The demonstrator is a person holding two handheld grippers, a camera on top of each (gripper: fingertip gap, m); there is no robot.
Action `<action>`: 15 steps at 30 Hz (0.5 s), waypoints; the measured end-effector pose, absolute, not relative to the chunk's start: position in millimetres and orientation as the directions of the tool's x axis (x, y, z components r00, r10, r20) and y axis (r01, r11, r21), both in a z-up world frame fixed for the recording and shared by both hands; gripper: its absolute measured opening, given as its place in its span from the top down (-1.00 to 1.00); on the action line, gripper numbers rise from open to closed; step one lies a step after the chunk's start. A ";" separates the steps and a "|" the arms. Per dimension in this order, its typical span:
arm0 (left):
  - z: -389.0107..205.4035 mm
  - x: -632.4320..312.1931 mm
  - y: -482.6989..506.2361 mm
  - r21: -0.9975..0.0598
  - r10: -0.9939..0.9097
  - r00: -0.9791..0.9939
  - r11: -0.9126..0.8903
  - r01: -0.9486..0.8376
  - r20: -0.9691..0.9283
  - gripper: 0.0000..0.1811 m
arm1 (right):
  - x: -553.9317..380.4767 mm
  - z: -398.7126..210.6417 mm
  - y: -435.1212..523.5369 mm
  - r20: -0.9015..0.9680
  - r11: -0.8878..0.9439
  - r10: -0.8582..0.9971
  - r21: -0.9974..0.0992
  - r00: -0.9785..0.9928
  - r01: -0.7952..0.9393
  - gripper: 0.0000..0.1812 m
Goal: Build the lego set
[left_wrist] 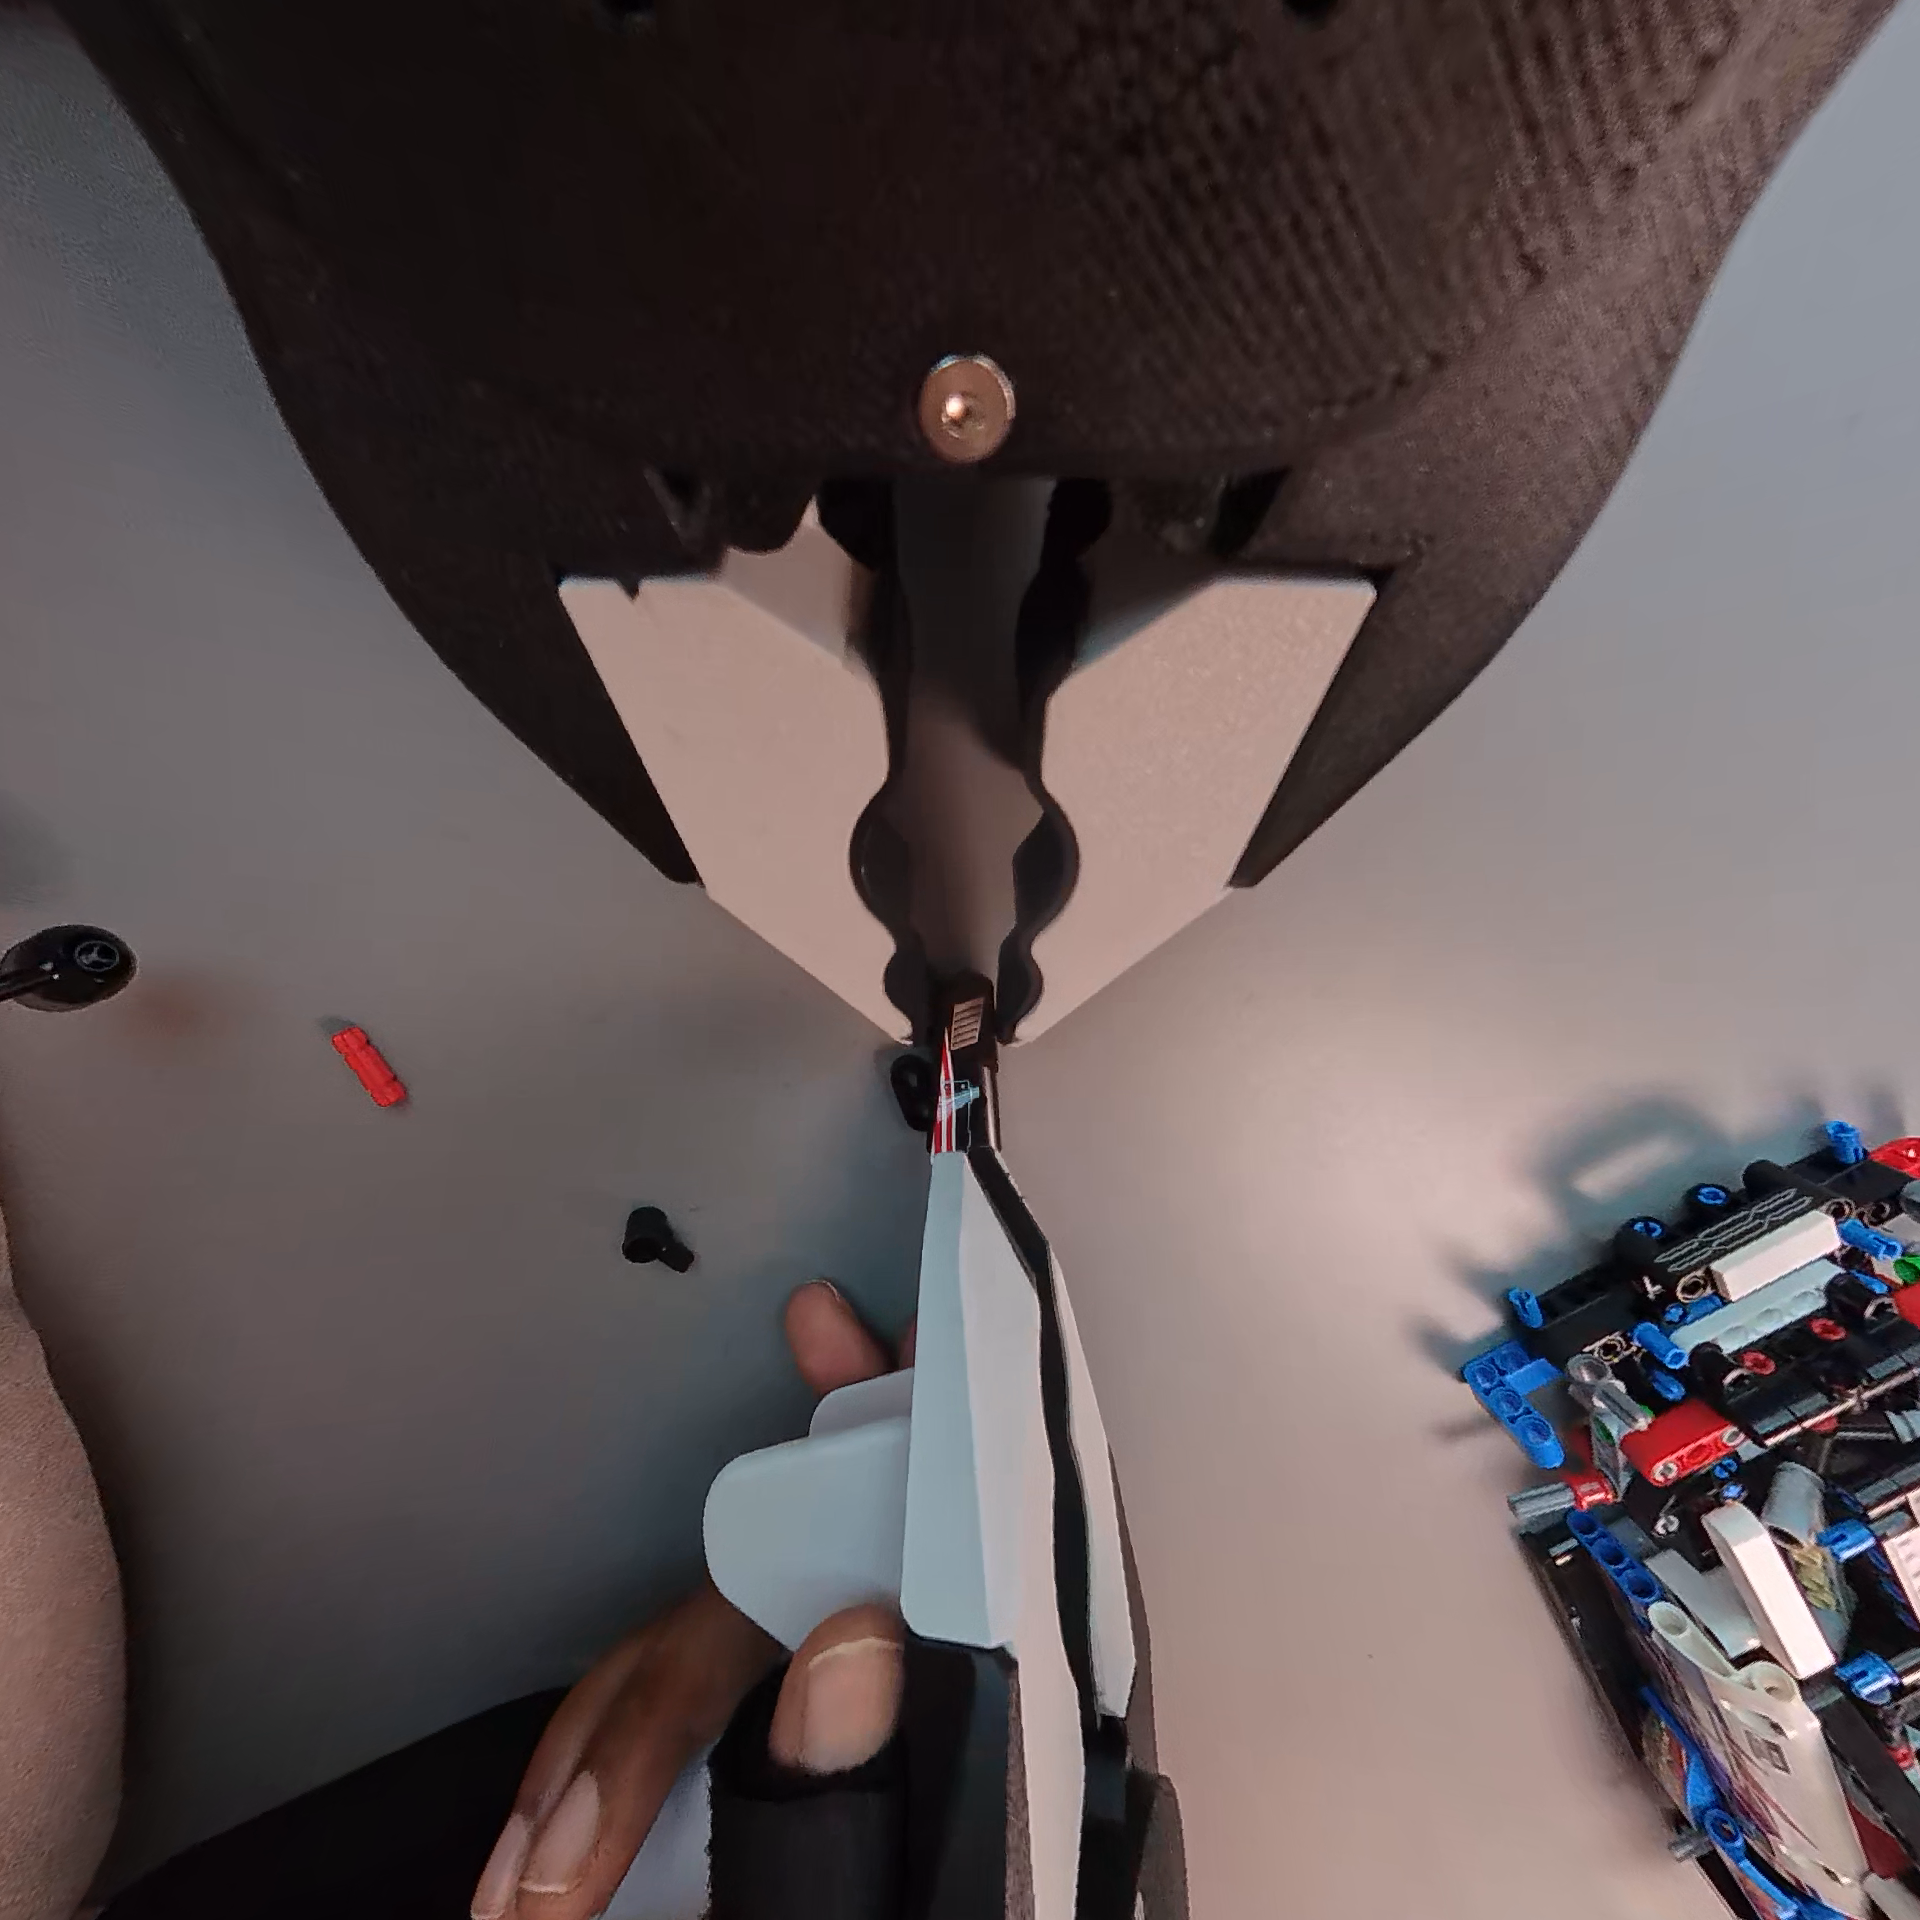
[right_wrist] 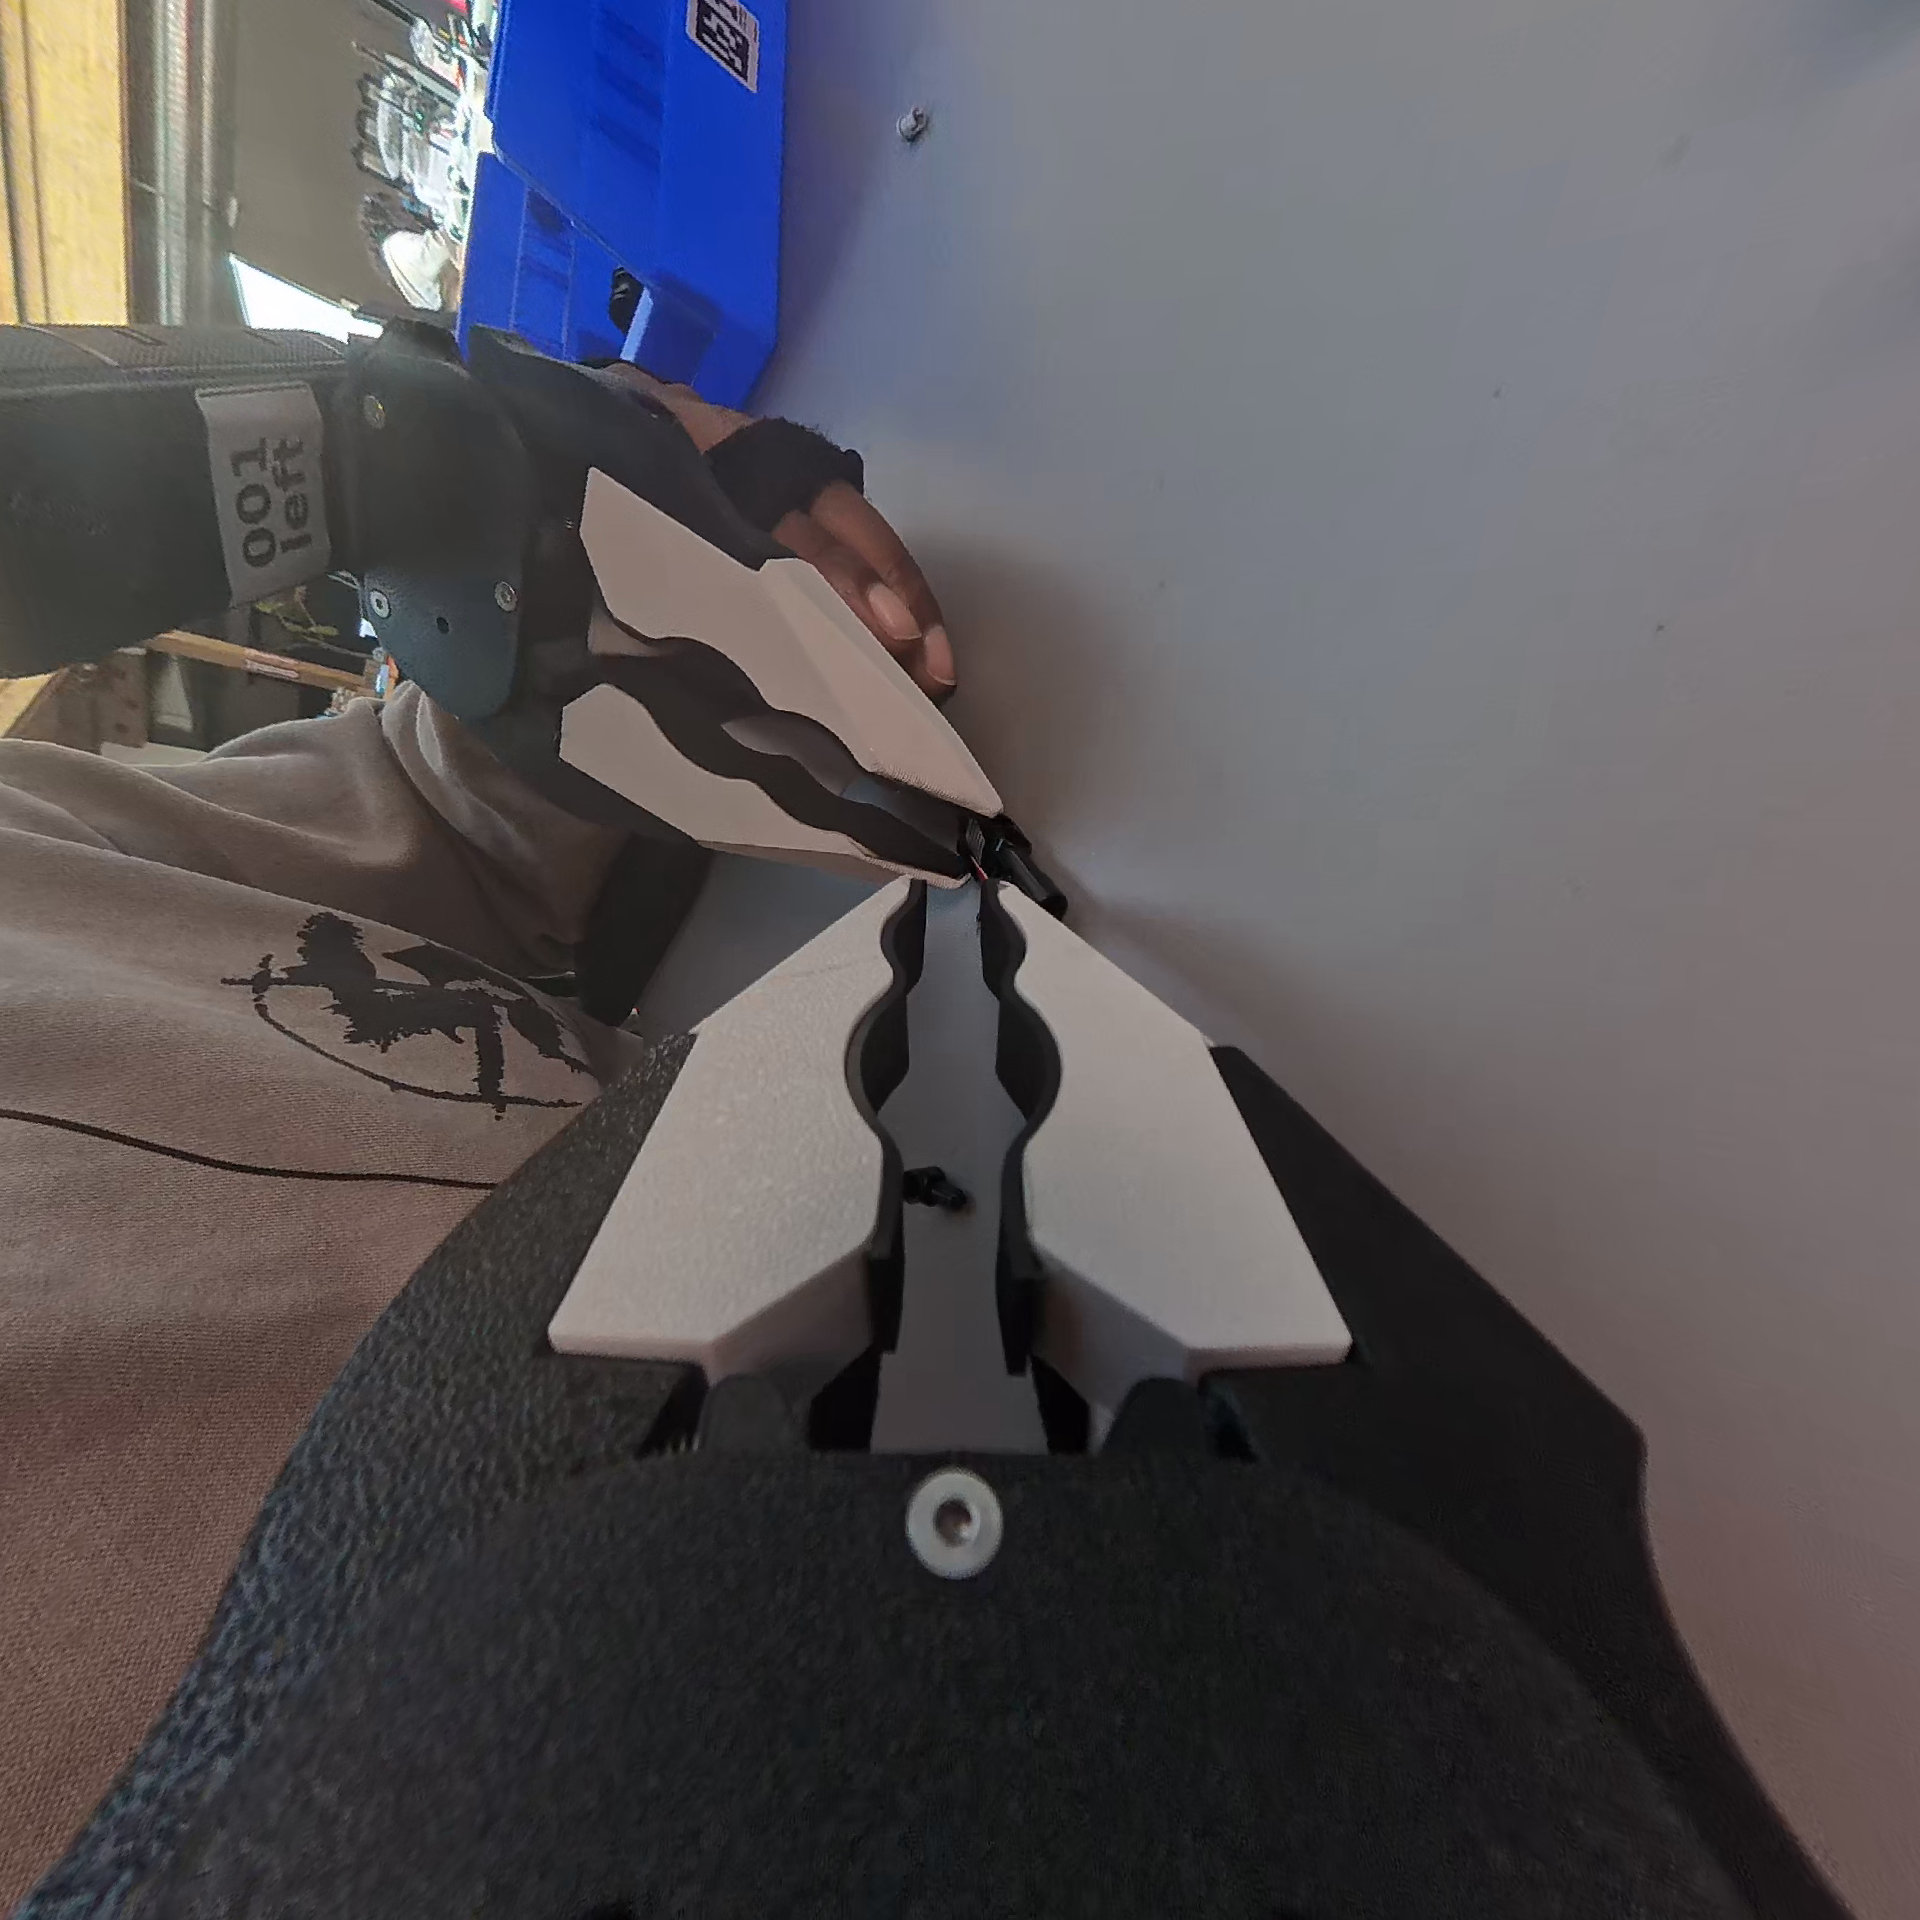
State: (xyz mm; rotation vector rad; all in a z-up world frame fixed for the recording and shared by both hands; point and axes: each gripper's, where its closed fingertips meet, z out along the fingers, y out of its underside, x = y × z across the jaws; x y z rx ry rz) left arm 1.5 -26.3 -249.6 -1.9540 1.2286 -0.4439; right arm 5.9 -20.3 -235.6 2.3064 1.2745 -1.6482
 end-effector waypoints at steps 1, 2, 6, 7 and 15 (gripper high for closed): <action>-249.1 1.4 -25.9 -0.763 -0.873 0.476 -0.236 -0.602 -0.105 0.88 | 6.0 -235.5 -20.3 -0.801 -0.664 0.590 -0.410 0.101 0.626 0.91; -247.9 1.1 -25.2 -0.768 -0.871 0.479 -0.234 -0.596 -0.106 0.92 | 6.0 -235.4 -20.3 -0.803 -0.665 0.588 -0.408 0.101 0.625 0.91; -243.9 -1.4 -24.5 -0.784 -0.870 0.482 -0.225 -0.578 -0.105 1.00 | 5.8 -234.2 -20.0 -0.808 -0.672 0.581 -0.408 0.099 0.618 0.88; -244.1 -1.2 -24.7 -0.785 -0.870 0.482 -0.227 -0.576 -0.102 0.99 | 5.9 -234.2 -20.1 -0.807 -0.671 0.583 -0.410 0.098 0.618 0.88; -245.3 0.5 -25.9 -0.787 -0.873 0.480 -0.240 -0.568 -0.081 0.87 | 6.2 -234.1 -19.8 -0.810 -0.675 0.579 -0.410 0.095 0.614 0.89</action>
